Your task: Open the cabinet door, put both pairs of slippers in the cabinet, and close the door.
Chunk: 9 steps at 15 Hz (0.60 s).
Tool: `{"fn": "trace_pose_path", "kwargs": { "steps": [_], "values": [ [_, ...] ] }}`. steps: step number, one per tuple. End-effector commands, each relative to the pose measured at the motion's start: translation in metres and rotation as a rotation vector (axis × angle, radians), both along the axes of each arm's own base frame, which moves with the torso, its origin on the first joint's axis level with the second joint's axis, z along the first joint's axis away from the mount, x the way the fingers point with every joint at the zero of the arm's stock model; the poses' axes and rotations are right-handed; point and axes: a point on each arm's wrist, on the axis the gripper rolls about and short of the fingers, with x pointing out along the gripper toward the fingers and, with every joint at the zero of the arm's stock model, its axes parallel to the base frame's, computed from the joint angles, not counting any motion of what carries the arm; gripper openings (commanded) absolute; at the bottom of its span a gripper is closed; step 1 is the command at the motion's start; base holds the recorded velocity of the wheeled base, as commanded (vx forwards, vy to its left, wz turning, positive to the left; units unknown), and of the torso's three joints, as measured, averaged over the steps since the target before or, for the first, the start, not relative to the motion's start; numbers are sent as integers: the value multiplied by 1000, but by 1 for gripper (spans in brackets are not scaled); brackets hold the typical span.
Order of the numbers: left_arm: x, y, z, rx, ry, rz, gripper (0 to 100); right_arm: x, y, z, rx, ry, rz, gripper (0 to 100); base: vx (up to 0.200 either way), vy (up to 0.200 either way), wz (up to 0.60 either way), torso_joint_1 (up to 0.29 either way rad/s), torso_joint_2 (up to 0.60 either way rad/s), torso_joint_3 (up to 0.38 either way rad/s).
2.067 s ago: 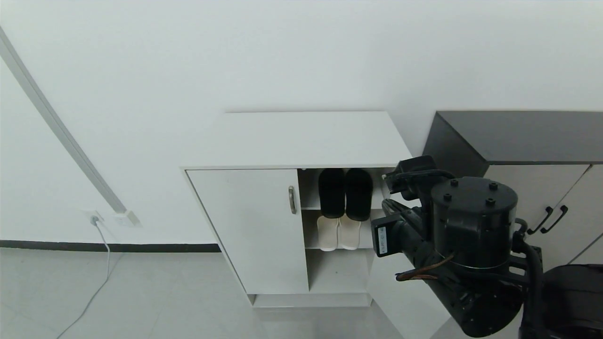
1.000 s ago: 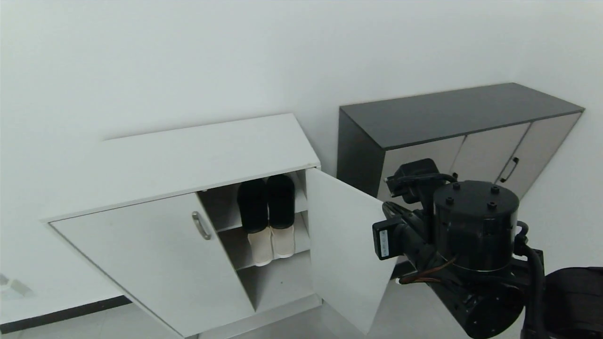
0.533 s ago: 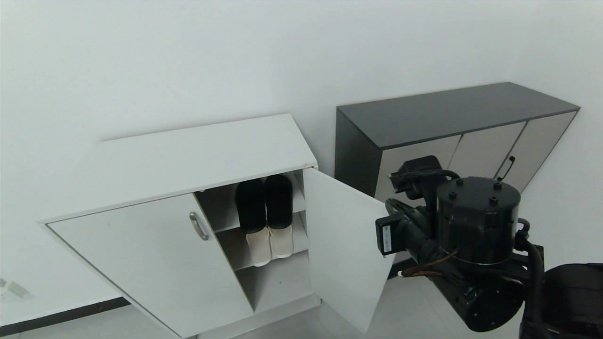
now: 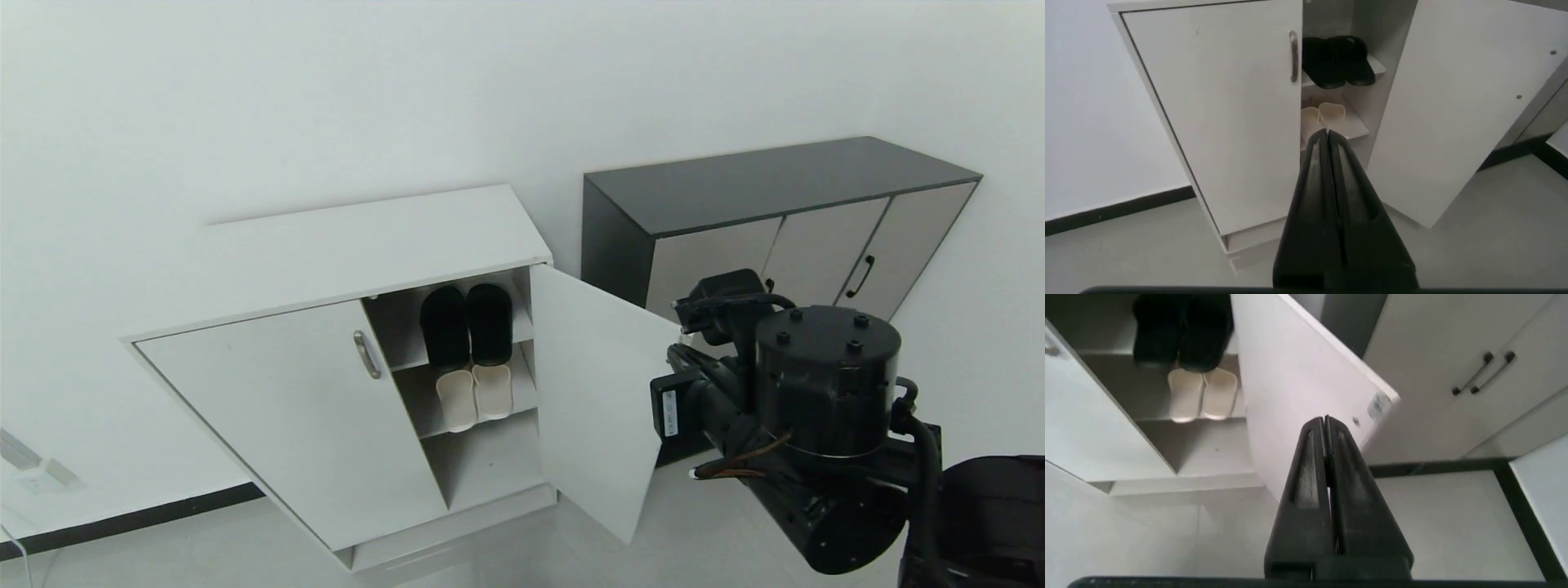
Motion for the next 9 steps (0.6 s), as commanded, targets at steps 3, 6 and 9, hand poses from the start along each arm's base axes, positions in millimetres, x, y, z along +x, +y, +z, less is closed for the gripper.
{"fn": "trace_pose_path", "kwargs": {
  "steps": [3,6,9],
  "values": [
    [0,0,0,0,2,1,0,11,0,-1,1,0,-28,0,0,0,0,0,0,0],
    [0,0,0,0,2,1,0,52,-11,4,34,-10,-87,0,0,0,0,0,0,0],
    [0,0,0,0,2,1,0,87,-21,7,63,-8,-117,0,0,0,0,0,0,0]
  ]
}}
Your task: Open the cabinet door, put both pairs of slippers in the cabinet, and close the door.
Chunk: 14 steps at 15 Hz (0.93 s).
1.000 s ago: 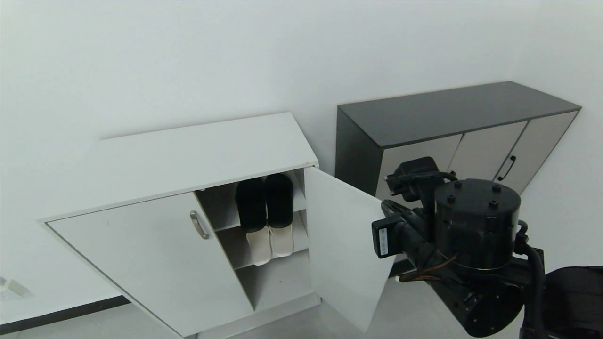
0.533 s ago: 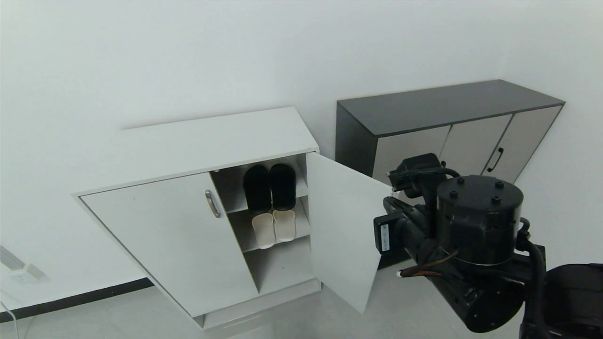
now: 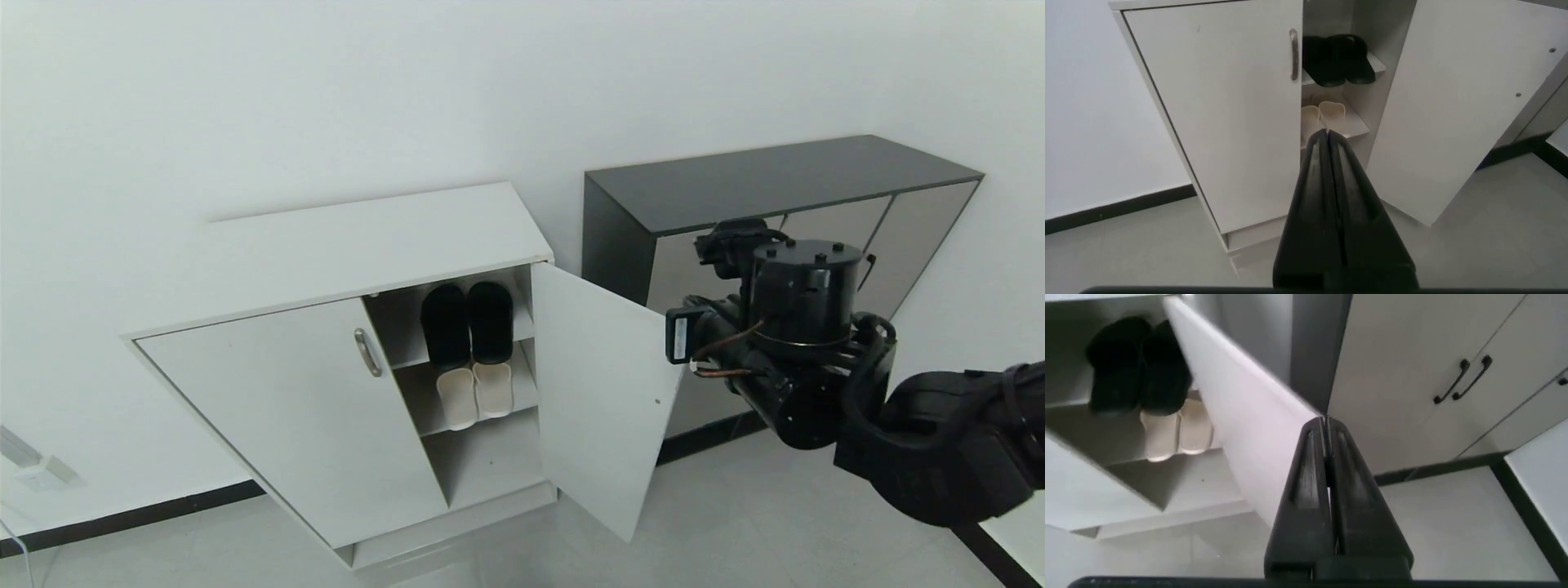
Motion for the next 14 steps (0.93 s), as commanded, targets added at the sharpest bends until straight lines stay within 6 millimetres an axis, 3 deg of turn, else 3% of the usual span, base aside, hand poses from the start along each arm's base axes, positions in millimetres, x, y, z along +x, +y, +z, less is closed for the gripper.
{"fn": "trace_pose_path", "kwargs": {
  "steps": [1,6,9,14],
  "values": [
    [0,0,0,0,2,0,0,27,-4,-2,14,22,-26,0,0,0,0,0,0,0],
    [0,0,0,0,0,0,0,70,-16,28,137,159,17,0,0,0,0,0,0,0],
    [0,0,0,0,2,0,0,95,-21,17,133,177,-14,0,0,0,0,0,0,0],
    [0,0,0,0,0,0,0,105,-21,1,122,209,-11,0,0,0,0,0,0,0]
  ]
}}
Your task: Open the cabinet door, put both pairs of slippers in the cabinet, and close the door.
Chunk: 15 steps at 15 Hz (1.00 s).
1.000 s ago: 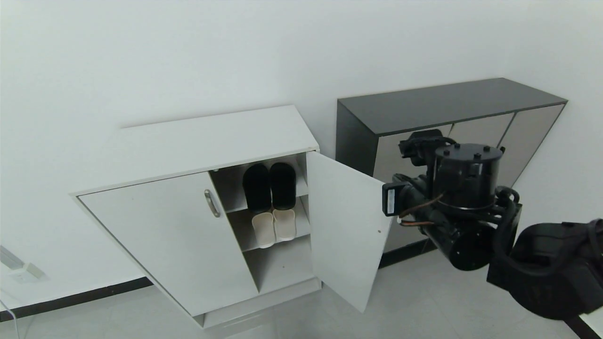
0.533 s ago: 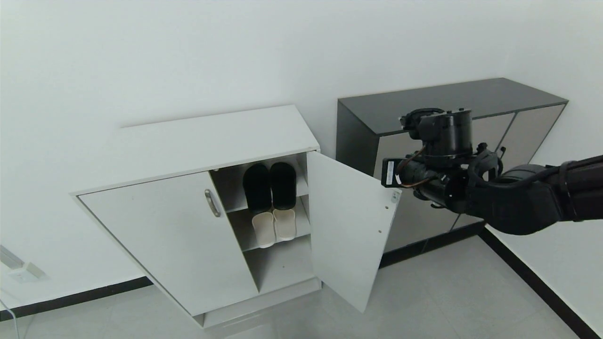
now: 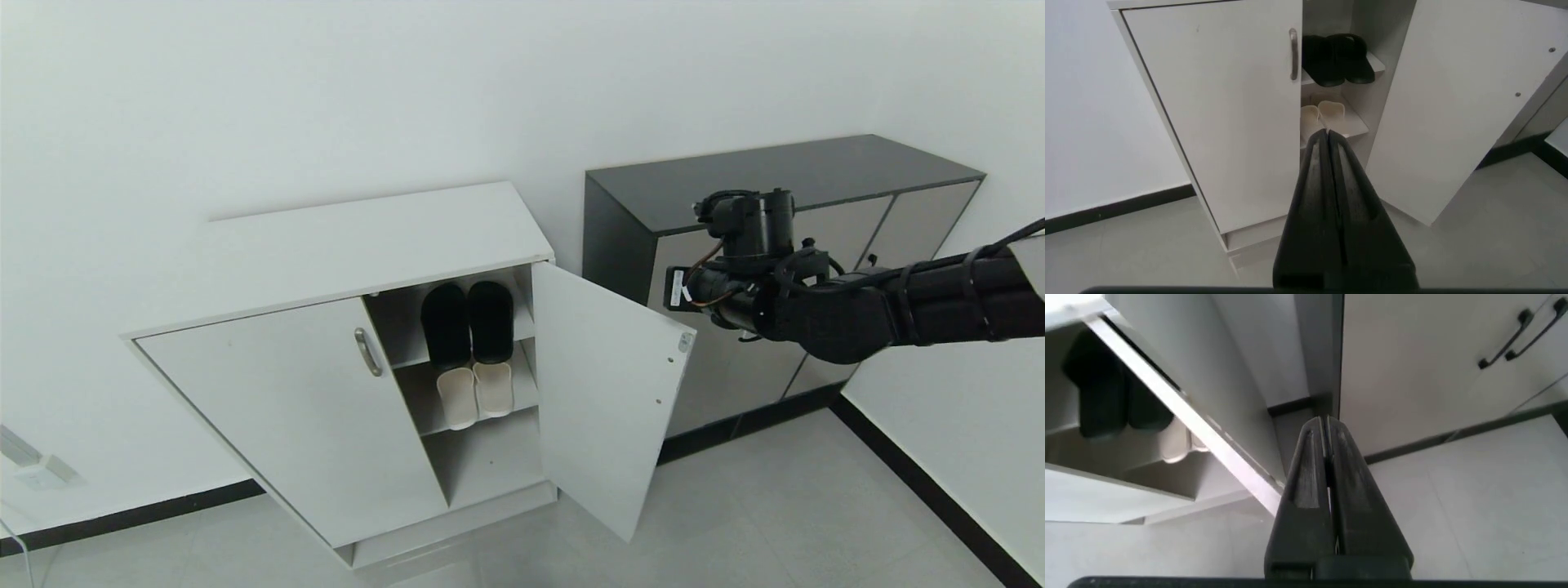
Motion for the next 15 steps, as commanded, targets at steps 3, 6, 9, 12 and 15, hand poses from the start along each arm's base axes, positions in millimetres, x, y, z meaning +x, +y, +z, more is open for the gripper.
{"fn": "trace_pose_path", "kwargs": {
  "steps": [3,6,9,12,15],
  "values": [
    [0,0,0,0,2,0,0,5,3,-10,-13,23,0,0,0,0,0,0,0,0],
    [0,0,0,0,2,0,0,5,4,-16,-18,38,1,0,0,0,0,0,0,0],
    [0,0,0,0,2,0,0,6,7,-21,-13,51,3,0,0,0,0,0,0,0],
    [0,0,0,0,2,0,0,2,10,-24,-18,61,13,0,0,0,0,0,0,0],
    [0,0,0,0,2,0,0,-8,16,-25,-25,71,35,0,0,0,0,0,0,0]
  ]
}}
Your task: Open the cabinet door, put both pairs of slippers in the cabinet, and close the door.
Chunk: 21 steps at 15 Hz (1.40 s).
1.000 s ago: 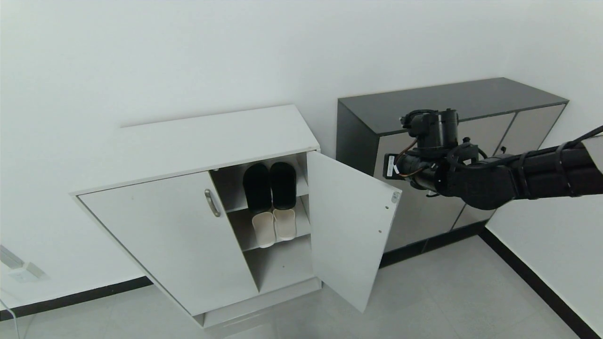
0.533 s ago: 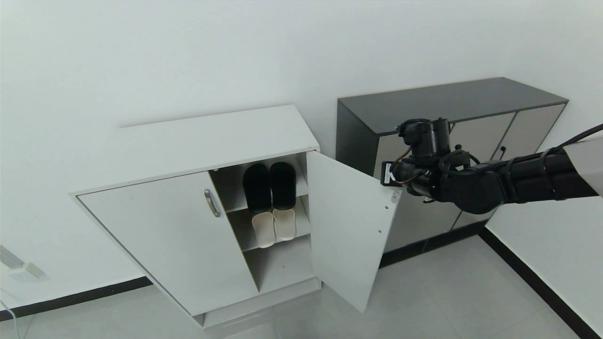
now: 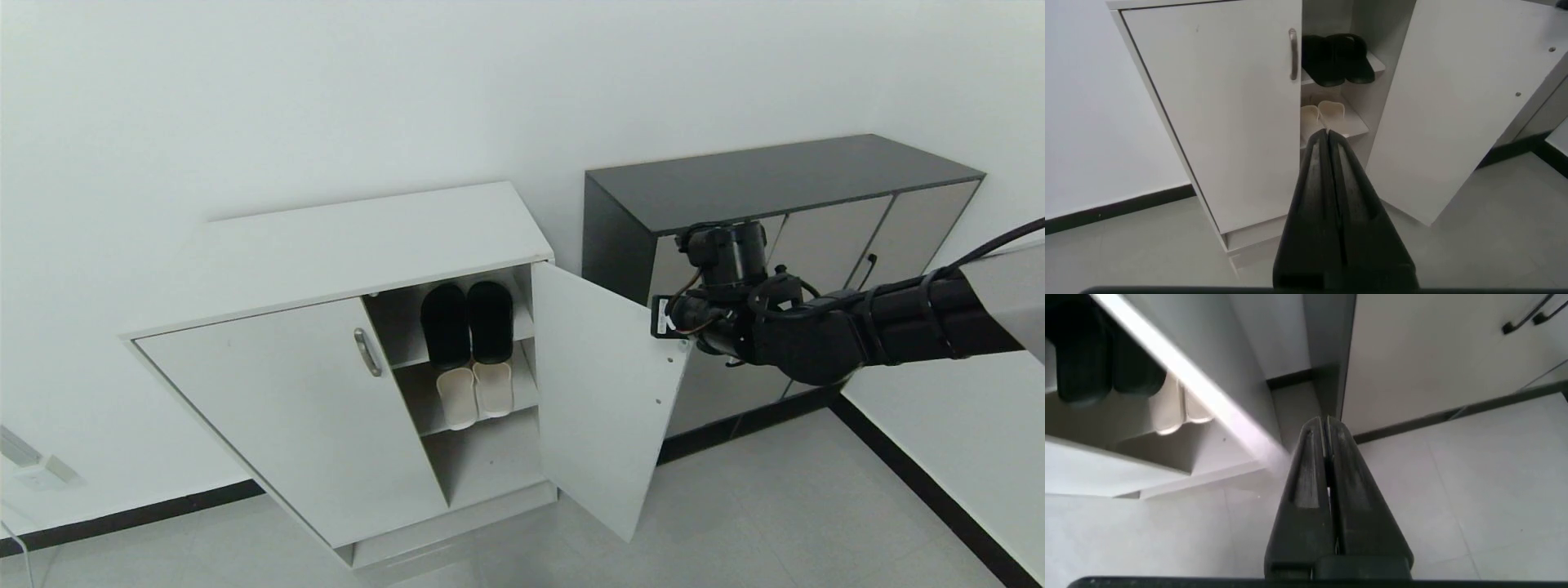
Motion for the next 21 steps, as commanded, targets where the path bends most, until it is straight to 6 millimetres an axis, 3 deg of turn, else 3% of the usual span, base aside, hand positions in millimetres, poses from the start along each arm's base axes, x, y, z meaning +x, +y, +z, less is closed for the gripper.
{"fn": "trace_pose_path", "kwargs": {
  "steps": [1,4,7,11,17,21],
  "values": [
    [0,0,0,-1,2,0,0,-8,3,2,0,-1,15,0,0,0,0,0,0,0],
    [0,0,0,-1,2,-1,0,-36,16,0,-7,24,75,0,0,0,0,0,0,0],
    [0,0,0,-1,0,0,0,-75,42,2,16,42,175,0,0,0,0,0,0,0],
    [0,0,0,-1,2,0,0,-108,54,7,-19,-17,283,0,0,0,0,0,0,0],
    [0,0,0,-1,2,0,0,-124,53,15,-43,-56,327,0,0,0,0,0,0,0],
    [0,0,0,-1,2,0,0,-126,53,11,-38,-62,332,0,0,0,600,0,5,2]
  ]
}}
